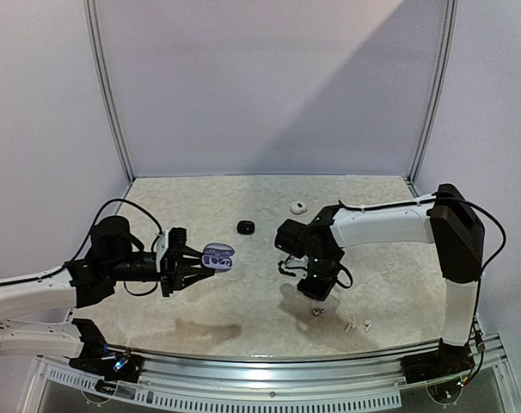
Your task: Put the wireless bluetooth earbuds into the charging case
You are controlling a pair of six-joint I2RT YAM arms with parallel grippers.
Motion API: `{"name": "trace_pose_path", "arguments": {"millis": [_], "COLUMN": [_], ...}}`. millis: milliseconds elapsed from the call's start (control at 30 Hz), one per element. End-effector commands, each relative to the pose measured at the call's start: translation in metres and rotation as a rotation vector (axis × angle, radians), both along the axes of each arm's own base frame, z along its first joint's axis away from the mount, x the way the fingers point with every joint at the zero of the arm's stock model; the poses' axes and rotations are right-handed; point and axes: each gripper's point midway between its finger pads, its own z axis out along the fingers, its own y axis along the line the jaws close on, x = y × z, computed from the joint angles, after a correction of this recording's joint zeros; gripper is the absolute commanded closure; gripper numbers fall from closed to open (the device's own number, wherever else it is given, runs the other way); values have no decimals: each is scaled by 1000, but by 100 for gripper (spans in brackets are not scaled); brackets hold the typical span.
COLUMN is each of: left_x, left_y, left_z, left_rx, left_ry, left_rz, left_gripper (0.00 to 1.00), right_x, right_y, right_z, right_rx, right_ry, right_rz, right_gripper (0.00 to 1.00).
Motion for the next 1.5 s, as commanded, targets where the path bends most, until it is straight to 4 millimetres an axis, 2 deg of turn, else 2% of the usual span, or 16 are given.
{"name": "trace_pose_path", "arguments": {"millis": [0, 167, 233, 400, 633, 800, 900, 1133, 1333, 1467], "left_x": [-3, -3, -3, -3, -4, -4, -4, -4, -5, -5], "left_y": [-1, -1, -1, -1, 0, -1, -1, -1, 0, 0], "left_z": [3, 1, 1, 0, -2, -3, -4, -3, -3, -2], "left_rx": [5, 7, 7, 9, 9, 8, 5, 5, 7, 7], "left_ry": [-15, -10, -10, -10, -3, -3, -5, -7, -10, -13], "left_rz": [-4, -3, -3, -3, -2, -2, -2, -1, -5, -5], "left_gripper": [100, 100, 100, 100, 100, 100, 100, 100, 100, 100], "right_x": [5, -11, -18, -29, -36, -33, -36, -41, -39, -42], "right_y": [2, -7, -9, -9, -12, -7, -5, 3, 4, 3], "right_z": [10, 5, 2, -2, -6, 9, 10, 8, 8, 1], "right_rx": [33, 27, 34, 76, 77, 100, 119, 170, 174, 158], "right_ry": [1, 87, 113, 144, 166, 154, 169, 196, 191, 213], "right_rz": [-55, -153, -195, -311, -360, -402, -426, -416, -299, -236], "right_gripper": [81, 69, 67, 69, 74, 74, 74, 74, 74, 74]}}
